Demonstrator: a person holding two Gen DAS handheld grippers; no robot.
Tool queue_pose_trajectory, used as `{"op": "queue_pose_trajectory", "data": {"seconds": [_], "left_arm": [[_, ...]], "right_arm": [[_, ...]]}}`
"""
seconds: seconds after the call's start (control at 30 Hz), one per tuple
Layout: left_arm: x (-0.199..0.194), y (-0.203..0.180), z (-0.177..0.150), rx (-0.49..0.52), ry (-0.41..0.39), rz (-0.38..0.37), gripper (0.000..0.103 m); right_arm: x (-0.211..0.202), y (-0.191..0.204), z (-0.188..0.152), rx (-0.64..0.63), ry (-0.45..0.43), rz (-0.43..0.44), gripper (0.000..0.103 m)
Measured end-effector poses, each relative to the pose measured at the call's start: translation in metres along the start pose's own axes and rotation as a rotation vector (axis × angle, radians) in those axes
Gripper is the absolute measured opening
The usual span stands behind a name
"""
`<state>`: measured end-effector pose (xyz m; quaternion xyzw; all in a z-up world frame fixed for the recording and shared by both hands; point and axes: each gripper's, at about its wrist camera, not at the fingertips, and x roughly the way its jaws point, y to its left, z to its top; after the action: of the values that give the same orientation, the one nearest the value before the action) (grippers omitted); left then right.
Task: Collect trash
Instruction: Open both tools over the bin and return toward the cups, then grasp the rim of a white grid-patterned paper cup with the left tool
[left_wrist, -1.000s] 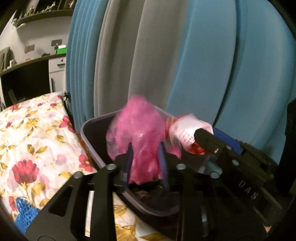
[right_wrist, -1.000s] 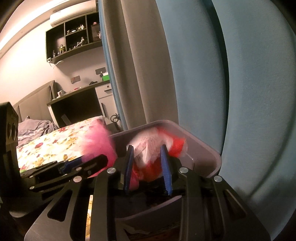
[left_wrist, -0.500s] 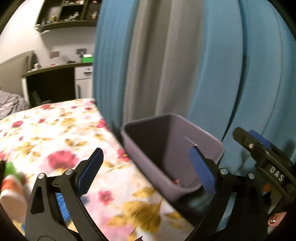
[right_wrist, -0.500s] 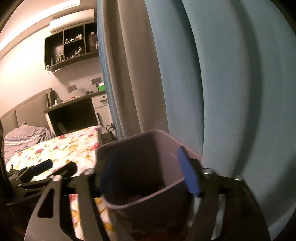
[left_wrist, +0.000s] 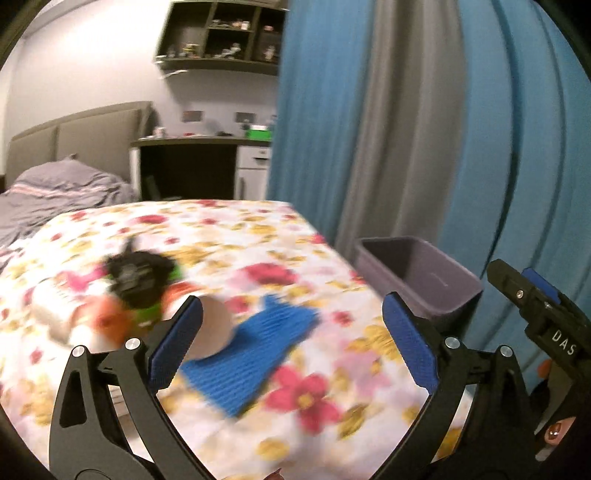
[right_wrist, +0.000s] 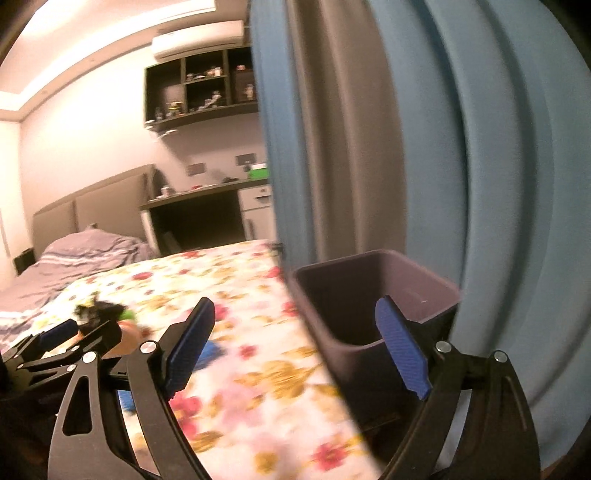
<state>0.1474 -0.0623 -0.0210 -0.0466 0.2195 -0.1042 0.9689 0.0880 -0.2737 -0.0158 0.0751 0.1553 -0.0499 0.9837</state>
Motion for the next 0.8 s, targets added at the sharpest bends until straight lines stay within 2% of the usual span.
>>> {"op": "queue_pose_trajectory", "data": {"seconds": [0.13, 0.3, 0.37, 0.47, 0.67, 0.77, 0.8], "left_arm": [[-0.033, 0.04, -0.009, -0.025, -0.017, 0.068, 0.097], [-0.073, 0.091, -0.026, -0.026, -0.035, 0.199, 0.097], [-0.083, 0.107, -0.031, -0.047, -0.038, 0.215, 0.097], [-0.09, 0.125, -0.038, -0.056, -0.03, 0.219, 0.097], [-0.079, 0.143, -0.047, -0.097, 0.014, 0.161, 0.097], [-0.068, 0.146, -0.054, -0.094, 0.055, 0.143, 0.088], [-0.062, 0.147, -0.055, -0.094, 0.078, 0.128, 0.081]], "right_arm": [[-0.006, 0.037, -0.011, -0.028, 0.015, 0.067, 0.086], [-0.009, 0.083, -0.026, -0.055, 0.045, 0.144, 0.086], [-0.011, 0.096, -0.033, -0.071, 0.058, 0.163, 0.086], [-0.012, 0.115, -0.04, -0.091, 0.08, 0.193, 0.086], [-0.012, 0.133, -0.048, -0.117, 0.102, 0.212, 0.086], [-0.01, 0.137, -0.049, -0.123, 0.107, 0.212, 0.086], [-0.009, 0.138, -0.05, -0.125, 0.11, 0.21, 0.086]]}}
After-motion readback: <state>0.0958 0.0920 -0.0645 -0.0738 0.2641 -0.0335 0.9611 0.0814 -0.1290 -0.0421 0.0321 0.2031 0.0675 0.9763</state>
